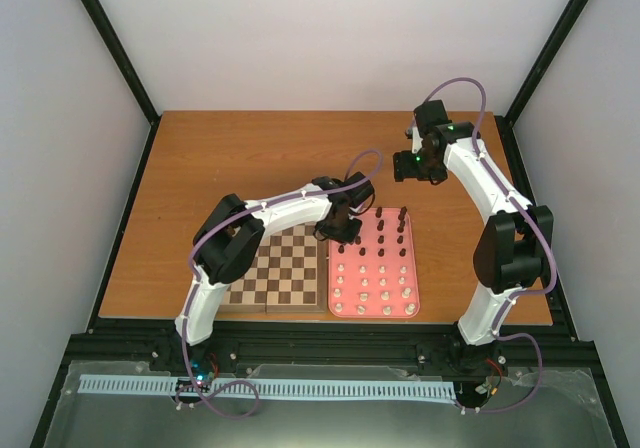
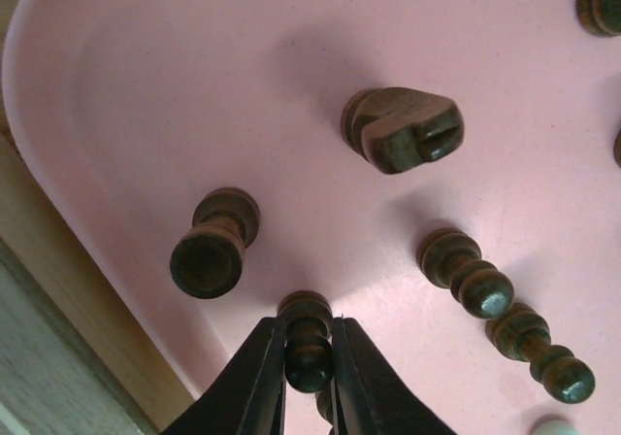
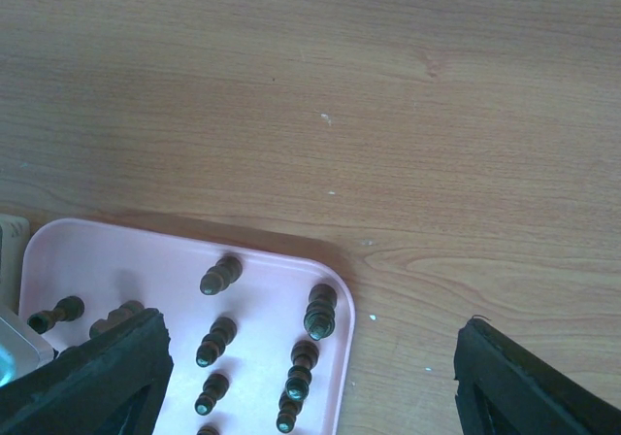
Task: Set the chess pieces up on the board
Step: Pick up the chess piece from the storage box, then place the chess piece on the chessboard.
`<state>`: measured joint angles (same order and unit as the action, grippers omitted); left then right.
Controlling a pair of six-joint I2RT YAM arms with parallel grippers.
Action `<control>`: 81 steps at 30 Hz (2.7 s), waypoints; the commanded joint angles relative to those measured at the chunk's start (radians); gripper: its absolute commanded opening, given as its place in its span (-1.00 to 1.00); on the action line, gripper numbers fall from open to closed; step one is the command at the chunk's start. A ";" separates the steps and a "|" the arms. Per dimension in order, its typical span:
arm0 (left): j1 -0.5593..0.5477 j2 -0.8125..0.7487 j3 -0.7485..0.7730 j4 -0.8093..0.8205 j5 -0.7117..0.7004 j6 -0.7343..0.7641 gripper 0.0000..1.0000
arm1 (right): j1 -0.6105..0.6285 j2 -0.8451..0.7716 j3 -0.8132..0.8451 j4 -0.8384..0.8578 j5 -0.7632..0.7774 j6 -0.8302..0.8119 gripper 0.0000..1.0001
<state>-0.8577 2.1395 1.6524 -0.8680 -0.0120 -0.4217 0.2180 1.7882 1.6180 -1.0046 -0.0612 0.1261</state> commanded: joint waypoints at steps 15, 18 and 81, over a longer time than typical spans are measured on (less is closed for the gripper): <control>0.006 -0.160 0.108 -0.128 -0.030 0.014 -0.94 | -0.009 0.003 -0.012 0.018 -0.012 -0.013 0.58; 0.032 -0.208 0.097 -0.150 -0.042 -0.001 -0.94 | -0.010 0.004 -0.012 0.020 -0.018 -0.013 0.58; 0.589 -0.303 -0.317 -0.051 -0.081 0.065 -0.86 | -0.009 0.024 -0.008 0.009 -0.045 -0.017 0.57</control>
<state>-0.2749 1.8297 1.3117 -0.9188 -0.1001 -0.3782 0.2173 1.8038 1.6127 -0.9970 -0.1097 0.1192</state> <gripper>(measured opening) 0.124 0.785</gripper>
